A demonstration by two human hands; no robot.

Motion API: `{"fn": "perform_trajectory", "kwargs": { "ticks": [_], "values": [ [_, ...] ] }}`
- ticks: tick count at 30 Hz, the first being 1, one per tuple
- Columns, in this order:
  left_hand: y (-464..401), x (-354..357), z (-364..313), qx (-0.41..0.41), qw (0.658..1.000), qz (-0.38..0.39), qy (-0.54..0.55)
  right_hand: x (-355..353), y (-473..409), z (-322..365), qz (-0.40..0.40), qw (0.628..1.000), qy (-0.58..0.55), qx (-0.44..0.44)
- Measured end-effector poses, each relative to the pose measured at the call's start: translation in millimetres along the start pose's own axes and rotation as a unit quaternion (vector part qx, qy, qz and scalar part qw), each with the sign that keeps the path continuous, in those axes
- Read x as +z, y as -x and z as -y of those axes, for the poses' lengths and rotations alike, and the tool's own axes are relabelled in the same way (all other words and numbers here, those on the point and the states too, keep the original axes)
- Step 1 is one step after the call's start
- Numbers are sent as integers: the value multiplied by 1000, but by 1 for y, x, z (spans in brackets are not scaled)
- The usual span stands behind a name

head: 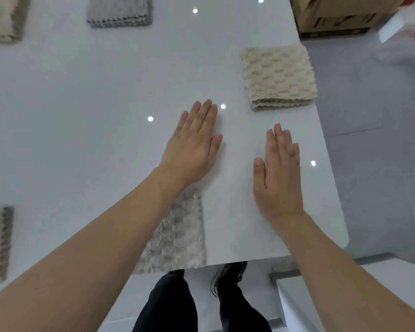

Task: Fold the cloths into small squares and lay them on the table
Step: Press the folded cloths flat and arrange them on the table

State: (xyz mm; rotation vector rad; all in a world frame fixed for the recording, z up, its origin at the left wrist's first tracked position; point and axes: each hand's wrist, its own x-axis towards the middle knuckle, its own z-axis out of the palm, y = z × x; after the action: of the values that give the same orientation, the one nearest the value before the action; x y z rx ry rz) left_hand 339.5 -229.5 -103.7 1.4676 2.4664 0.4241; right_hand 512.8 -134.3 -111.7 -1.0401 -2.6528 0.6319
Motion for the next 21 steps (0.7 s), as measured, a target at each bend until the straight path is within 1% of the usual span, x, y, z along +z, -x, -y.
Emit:
{"fn": "perform_trajectory", "kwargs": {
  "ticks": [5,8,12,16,18,21],
  "values": [
    [-23,2,-23,-64,997,-37,32,-15,-42,-21,7,997,-24,-66],
    [-43,7,-36,-79,995,-40,54,-28,-66,-37,-3,997,-29,-74],
    [-59,11,-55,-114,988,-55,87,-38,-93,-59,18,994,-28,-105],
    [-71,16,-71,-158,978,-74,117,-45,-126,-79,33,988,-72,-129],
    [-79,16,-80,-180,965,-91,167,-51,-141,-90,37,986,-111,-121],
    [-99,11,-91,-190,935,-115,276,-52,-164,-105,57,981,-151,-112]
  ]
}}
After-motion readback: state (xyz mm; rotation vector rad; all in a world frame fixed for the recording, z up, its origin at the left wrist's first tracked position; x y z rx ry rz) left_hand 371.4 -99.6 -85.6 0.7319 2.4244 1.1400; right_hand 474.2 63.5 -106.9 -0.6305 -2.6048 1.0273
